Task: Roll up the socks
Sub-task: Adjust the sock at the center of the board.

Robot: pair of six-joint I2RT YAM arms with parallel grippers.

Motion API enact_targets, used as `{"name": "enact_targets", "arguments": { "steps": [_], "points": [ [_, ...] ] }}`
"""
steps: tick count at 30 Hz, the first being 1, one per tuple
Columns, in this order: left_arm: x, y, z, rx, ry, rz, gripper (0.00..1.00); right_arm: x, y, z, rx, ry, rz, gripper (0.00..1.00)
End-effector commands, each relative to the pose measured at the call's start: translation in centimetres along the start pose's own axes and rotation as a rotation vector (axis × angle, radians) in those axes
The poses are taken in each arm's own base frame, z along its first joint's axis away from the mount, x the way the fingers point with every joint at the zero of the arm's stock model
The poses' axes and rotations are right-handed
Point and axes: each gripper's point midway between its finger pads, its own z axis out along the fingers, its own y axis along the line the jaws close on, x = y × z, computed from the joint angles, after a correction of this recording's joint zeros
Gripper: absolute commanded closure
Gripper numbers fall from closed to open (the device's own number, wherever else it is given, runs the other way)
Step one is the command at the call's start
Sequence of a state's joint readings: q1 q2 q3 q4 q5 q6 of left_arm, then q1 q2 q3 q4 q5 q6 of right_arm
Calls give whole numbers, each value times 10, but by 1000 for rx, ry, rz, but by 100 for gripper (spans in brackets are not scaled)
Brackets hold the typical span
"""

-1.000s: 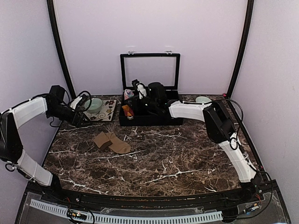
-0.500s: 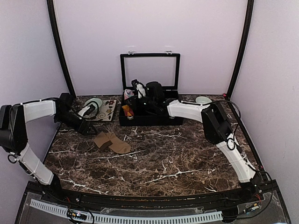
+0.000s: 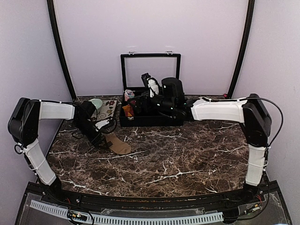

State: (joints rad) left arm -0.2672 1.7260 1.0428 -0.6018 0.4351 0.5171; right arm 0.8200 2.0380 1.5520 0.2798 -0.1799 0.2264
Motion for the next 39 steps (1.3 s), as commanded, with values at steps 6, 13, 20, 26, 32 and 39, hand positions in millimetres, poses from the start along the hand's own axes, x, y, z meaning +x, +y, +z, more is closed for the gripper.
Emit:
{"name": "enact_targets", "arguments": {
  "steps": [6,13,20,26,32,39],
  "points": [
    [-17,16,15,-61,38,9,46,26,-1,-114,44,-278,490,0],
    [-6,2,12,-12,65,14,80,83,32,-90,-10,5,298,0],
    [-12,-20,-20,19,-3,39,100,141,65,-37,124,262,59,15],
    [0,-50,-41,138,-36,57,100,182,101,7,72,384,10,28],
    [9,-15,-78,93,-139,-35,71,188,100,26,76,355,73,31],
    [-9,8,-76,11,-182,-44,39,219,82,40,95,446,150,38]
  ]
}}
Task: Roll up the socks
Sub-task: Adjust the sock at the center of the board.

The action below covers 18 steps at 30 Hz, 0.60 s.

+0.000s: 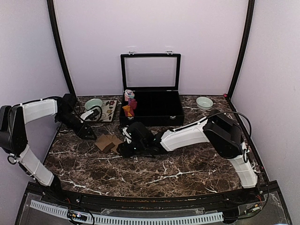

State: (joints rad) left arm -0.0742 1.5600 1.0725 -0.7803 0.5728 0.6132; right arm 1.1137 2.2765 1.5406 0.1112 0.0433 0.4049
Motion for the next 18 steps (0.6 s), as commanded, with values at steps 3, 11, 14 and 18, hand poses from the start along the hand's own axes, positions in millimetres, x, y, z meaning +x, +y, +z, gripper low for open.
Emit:
{"name": "enact_targets", "arguments": {
  "steps": [3,11,14,18],
  "points": [
    [-24,24,7,-114,-40,25,41,26,-34,3,48,85,112,42],
    [-44,48,43,-226,-32,40,47,63,-82,-47,137,160,113,49],
    [-48,1,85,-64,37,110,47,59,-89,-72,125,175,-5,48],
    [-38,-17,98,13,73,126,51,61,-116,-82,204,214,-35,48]
  ]
}}
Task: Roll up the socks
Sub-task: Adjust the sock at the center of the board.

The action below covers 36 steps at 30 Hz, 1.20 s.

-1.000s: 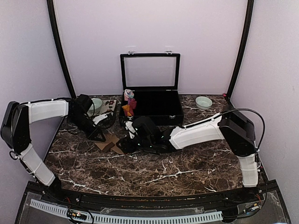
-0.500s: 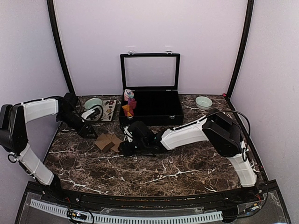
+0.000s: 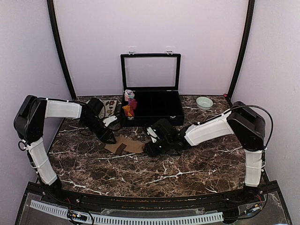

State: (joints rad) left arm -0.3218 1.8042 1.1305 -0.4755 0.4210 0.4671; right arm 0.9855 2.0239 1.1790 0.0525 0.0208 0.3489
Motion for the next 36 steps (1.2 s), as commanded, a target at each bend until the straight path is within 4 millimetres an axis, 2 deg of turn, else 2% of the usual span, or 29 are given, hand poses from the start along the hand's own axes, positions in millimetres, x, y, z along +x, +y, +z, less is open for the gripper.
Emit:
{"name": "enact_targets", "arguments": {
  "steps": [1,5,8,12,16,20,24,29,33,36],
  "points": [
    [6,-22,8,90,29,13,53,11,-42,-10,101,74,-55,49],
    [21,-28,15,105,67,20,59,-4,-60,-16,141,52,-40,53],
    [25,-38,14,141,71,14,66,-14,-60,-16,147,39,-45,56],
    [31,-58,9,210,64,1,68,-21,-60,-14,152,35,-40,62],
    [40,-79,7,299,65,-33,67,-31,-42,-28,78,-37,12,64],
    [40,-107,-5,439,37,-59,65,-31,-10,-40,-14,-101,68,63],
    [36,-135,-23,606,-6,-78,61,-23,19,-33,-121,-103,139,63],
    [30,-154,-39,732,-54,-72,56,-5,30,-16,-183,-73,236,63],
    [23,-161,-55,765,-83,-22,56,-3,33,-11,-206,-66,256,59],
    [17,-138,-47,621,-68,10,59,-8,42,-16,-254,-80,290,51]
  ]
}}
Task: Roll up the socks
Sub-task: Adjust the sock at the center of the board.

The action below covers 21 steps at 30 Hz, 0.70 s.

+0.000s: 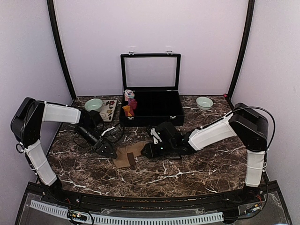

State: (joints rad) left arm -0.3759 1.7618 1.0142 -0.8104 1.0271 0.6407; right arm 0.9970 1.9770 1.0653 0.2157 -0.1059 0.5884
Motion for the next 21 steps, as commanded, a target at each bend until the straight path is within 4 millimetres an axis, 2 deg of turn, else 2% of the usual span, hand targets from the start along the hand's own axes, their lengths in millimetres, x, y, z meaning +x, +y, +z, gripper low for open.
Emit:
{"name": "enact_targets", "arguments": {
  "steps": [1,3,5,8,10,14,21],
  "points": [
    [-21,5,-19,-134,-19,104,60,-12,23,-3,-119,-55,87,48],
    [-33,29,-29,-278,-27,155,63,-12,39,-6,-189,-68,125,45],
    [-48,49,-38,-392,-38,180,66,-3,50,-2,-231,-42,144,43],
    [-67,69,-46,-461,-31,152,68,13,56,9,-225,2,148,43],
    [-73,78,-47,-478,-27,142,68,20,55,16,-195,16,147,44],
    [-73,89,-41,-487,-19,148,67,30,52,26,-95,52,98,49],
    [-58,93,-13,-416,58,116,63,32,52,35,45,66,30,60]
  ]
}}
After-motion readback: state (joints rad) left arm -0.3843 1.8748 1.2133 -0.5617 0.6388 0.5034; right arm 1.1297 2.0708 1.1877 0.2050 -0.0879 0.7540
